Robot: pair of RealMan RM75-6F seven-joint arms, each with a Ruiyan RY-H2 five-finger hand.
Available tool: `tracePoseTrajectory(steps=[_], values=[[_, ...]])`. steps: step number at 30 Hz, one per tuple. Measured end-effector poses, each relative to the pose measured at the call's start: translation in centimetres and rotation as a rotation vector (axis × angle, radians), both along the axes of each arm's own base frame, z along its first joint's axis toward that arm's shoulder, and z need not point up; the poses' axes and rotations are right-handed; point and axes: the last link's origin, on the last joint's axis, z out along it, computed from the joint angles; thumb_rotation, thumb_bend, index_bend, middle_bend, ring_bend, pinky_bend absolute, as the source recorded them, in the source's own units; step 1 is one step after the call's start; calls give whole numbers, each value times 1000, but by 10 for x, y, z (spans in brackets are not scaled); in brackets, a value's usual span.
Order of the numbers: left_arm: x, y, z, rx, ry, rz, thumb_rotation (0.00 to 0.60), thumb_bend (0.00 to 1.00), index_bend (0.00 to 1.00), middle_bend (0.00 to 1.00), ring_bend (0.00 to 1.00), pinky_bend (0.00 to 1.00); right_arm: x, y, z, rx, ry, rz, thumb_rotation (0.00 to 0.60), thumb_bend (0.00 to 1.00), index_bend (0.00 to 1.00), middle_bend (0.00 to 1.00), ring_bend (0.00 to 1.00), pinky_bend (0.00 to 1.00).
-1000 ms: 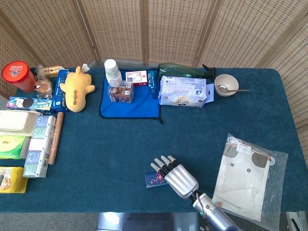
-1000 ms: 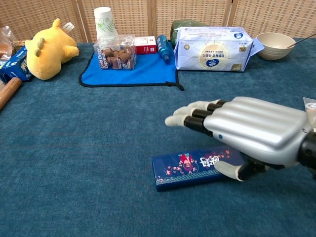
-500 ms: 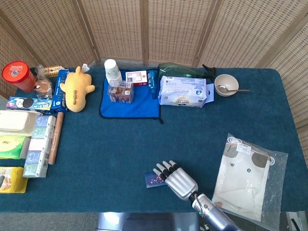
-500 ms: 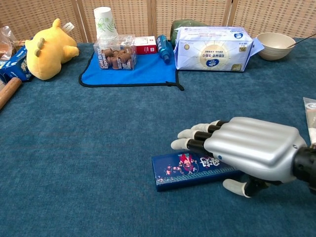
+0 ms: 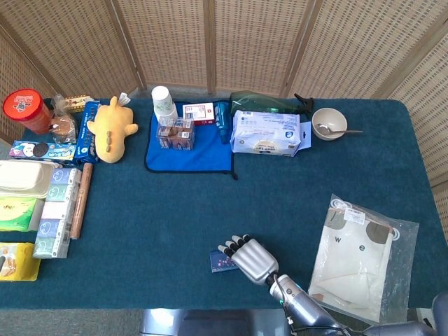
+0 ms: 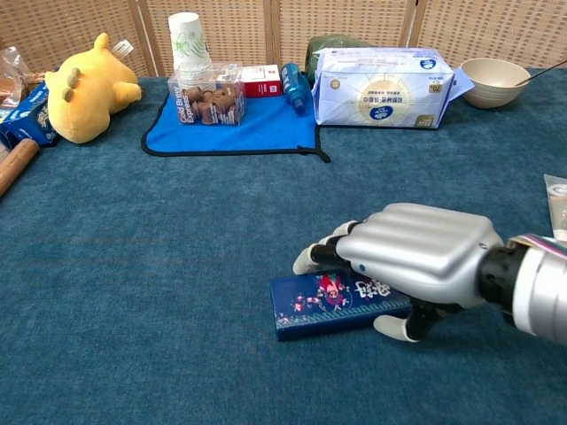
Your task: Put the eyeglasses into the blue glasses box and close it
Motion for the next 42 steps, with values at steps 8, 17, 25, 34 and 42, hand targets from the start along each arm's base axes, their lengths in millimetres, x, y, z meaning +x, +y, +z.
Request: tracePoseTrajectory(steps=[8, 17, 25, 34, 42], values=[[-3, 0, 1, 2, -1, 7, 600, 284, 0, 94, 0, 0, 3, -8, -5, 16, -21, -35, 600, 329, 423, 417, 365, 434], [-1, 2, 0, -3, -3, 3, 600, 285, 0, 93, 0, 0, 7, -24, 10, -36, -85, -77, 600, 331, 438, 431, 381, 437], [2, 2, -1, -8, -3, 3, 600, 283, 0, 94, 0, 0, 8, -56, 29, -116, -123, -115, 600, 328, 435, 428, 379, 435], [5, 5, -3, -17, -1, 2, 600, 284, 0, 93, 0, 0, -5, -87, 31, -154, -99, -177, 600, 325, 415, 418, 343, 409], [8, 8, -6, -28, -2, -9, 600, 284, 0, 92, 0, 0, -13, -101, 25, -170, -70, -220, 600, 324, 46, 155, 84, 207]])
